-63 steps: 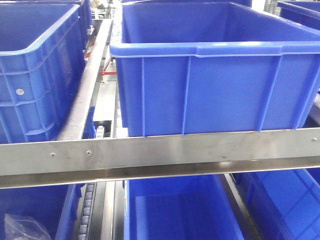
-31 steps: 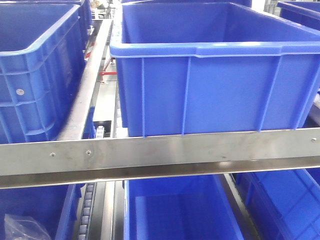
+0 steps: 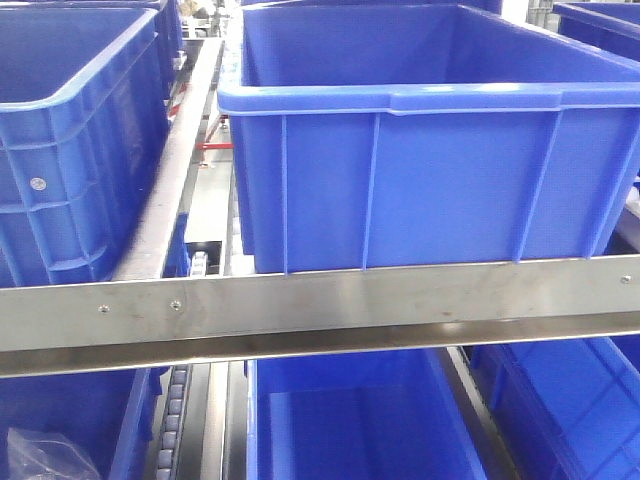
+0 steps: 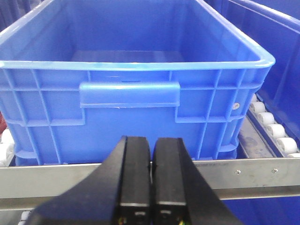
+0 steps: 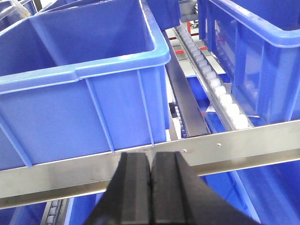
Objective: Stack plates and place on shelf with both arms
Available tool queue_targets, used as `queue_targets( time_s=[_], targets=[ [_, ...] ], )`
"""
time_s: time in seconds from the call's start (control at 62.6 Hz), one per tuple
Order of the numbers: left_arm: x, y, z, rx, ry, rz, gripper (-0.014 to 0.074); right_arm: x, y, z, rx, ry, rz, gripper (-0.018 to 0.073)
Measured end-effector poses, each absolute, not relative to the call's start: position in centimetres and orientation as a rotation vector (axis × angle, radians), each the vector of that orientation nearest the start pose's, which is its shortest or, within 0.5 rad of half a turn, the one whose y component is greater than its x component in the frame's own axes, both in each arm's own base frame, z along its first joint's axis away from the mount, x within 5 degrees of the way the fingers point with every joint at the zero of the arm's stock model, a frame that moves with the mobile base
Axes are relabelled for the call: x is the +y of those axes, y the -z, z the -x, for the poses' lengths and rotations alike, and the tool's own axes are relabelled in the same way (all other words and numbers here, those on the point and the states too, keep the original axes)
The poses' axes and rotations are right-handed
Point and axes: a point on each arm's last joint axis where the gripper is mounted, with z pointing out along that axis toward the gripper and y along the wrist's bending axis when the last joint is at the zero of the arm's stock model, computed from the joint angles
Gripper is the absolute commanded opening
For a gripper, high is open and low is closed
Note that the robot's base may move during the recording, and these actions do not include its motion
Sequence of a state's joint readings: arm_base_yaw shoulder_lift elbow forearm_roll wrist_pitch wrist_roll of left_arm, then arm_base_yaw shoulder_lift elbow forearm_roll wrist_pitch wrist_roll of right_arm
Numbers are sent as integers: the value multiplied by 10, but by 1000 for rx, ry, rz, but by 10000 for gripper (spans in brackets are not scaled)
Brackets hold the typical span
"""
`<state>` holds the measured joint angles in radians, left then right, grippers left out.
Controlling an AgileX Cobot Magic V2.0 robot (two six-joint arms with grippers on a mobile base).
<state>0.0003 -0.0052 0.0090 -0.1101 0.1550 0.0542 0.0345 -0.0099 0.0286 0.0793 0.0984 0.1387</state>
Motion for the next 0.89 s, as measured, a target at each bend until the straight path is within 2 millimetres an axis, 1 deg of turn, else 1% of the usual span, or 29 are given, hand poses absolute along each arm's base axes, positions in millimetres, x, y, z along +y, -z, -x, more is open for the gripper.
queue_targets(
  time_s=[0.336,0.895],
  targets=[
    [0,-196,-56,1642,15,17,87,3,-195,-57,1598,-202,-141,55],
    [0,-198,-56,1620,19,25,87,3,-195,-57,1598,-202,-141,55]
  ],
)
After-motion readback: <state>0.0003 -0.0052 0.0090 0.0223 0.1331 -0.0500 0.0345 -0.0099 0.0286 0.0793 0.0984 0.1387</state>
